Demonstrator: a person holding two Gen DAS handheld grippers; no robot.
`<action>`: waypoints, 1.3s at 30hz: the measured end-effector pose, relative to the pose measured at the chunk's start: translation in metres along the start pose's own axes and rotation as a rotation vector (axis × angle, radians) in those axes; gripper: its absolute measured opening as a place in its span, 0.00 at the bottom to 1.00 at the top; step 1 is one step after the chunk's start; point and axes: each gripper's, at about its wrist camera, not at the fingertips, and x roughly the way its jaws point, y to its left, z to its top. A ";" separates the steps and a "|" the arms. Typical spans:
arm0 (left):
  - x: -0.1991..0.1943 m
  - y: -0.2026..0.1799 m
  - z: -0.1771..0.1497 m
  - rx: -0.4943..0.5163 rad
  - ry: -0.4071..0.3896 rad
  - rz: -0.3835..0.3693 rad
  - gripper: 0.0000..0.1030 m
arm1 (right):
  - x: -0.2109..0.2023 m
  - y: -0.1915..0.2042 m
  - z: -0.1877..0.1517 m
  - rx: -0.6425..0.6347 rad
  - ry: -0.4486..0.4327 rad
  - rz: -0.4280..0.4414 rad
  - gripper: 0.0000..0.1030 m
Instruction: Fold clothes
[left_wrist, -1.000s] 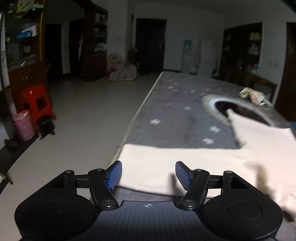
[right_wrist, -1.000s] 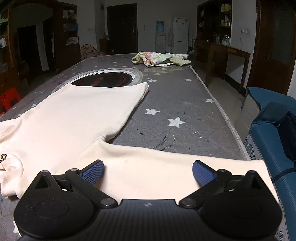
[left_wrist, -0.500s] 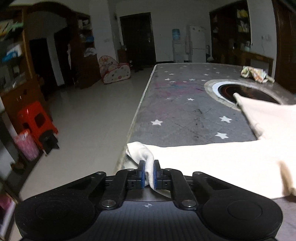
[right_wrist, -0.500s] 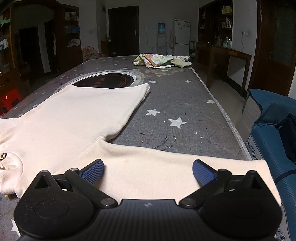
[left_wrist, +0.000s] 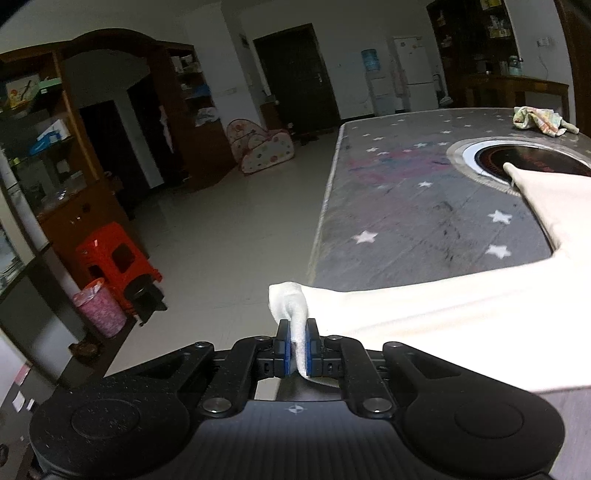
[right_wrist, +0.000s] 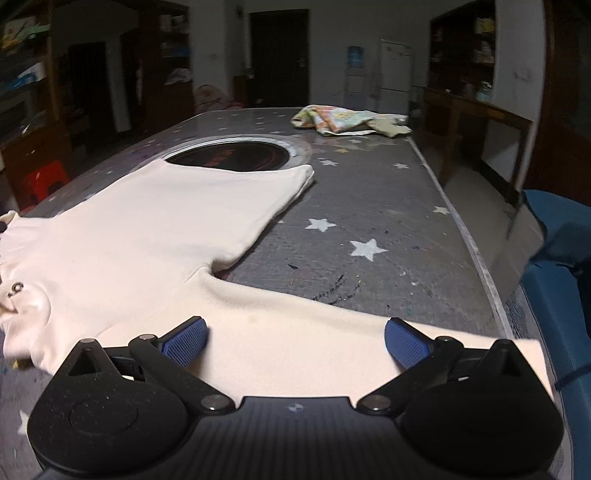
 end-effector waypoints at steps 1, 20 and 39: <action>-0.003 0.003 -0.003 -0.002 0.001 0.003 0.07 | 0.001 -0.001 0.000 -0.007 0.001 0.007 1.00; 0.027 0.008 0.005 0.105 0.037 0.022 0.10 | 0.022 -0.009 0.018 -0.107 -0.002 0.131 1.00; -0.054 -0.032 0.023 0.115 -0.100 -0.316 0.42 | 0.004 -0.013 0.011 -0.045 0.045 0.022 1.00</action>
